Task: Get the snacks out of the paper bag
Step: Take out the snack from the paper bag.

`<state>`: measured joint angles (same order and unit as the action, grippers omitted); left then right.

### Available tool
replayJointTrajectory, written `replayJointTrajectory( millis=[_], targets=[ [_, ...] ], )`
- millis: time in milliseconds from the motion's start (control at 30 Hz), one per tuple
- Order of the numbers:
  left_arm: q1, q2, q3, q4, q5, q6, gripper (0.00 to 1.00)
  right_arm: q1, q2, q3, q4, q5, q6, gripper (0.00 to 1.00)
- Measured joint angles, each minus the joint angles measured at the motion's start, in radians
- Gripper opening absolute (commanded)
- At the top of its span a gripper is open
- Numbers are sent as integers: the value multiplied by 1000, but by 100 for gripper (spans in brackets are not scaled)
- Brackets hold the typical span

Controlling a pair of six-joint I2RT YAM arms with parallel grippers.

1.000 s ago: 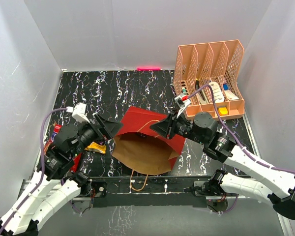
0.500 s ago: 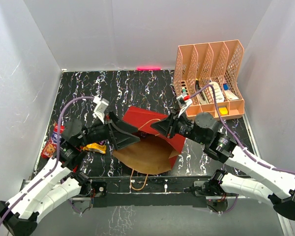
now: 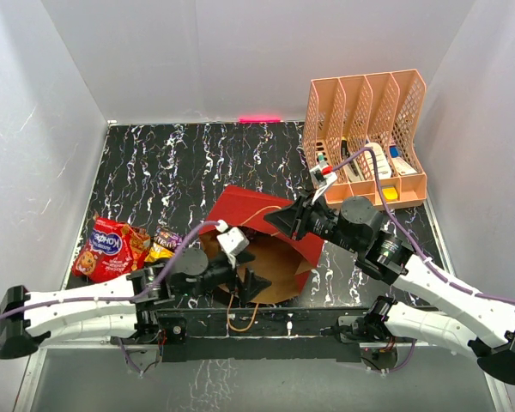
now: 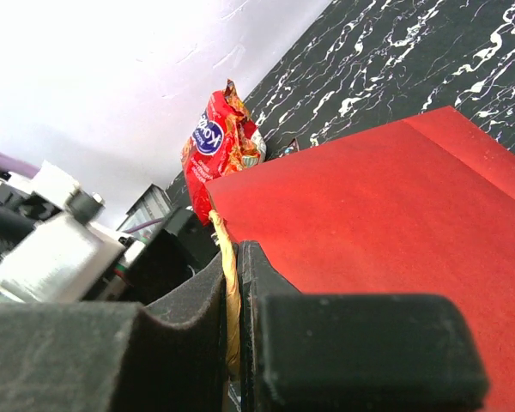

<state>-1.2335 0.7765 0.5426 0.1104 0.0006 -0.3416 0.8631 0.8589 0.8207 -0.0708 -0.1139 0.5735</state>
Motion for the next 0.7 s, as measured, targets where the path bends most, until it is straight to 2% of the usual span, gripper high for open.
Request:
replayJointTrajectory(
  millis=[100,233,333,400,500,600,700],
  targets=[
    [-74,89,-28,61,-224,65,84,0,-2,-1,-1,8,0,7],
    [-126,216,-86,191,-419,167,92,0,-11,-2,-3,16,0,7],
    [-134,327,-123,315,-541,253,93,0,-26,-13,-3,22,-1,7],
    [-135,410,-135,408,-611,311,88,0,-30,-14,-8,25,-1,7],
    [-127,523,-142,550,-696,378,75,0,-30,-14,-8,26,-1,7],
    [-95,601,-140,629,-721,399,63,0,-30,-14,-8,25,-1,7],
    [-54,669,-125,681,-742,404,59,0,-30,-14,-8,24,-1,7]
  ],
)
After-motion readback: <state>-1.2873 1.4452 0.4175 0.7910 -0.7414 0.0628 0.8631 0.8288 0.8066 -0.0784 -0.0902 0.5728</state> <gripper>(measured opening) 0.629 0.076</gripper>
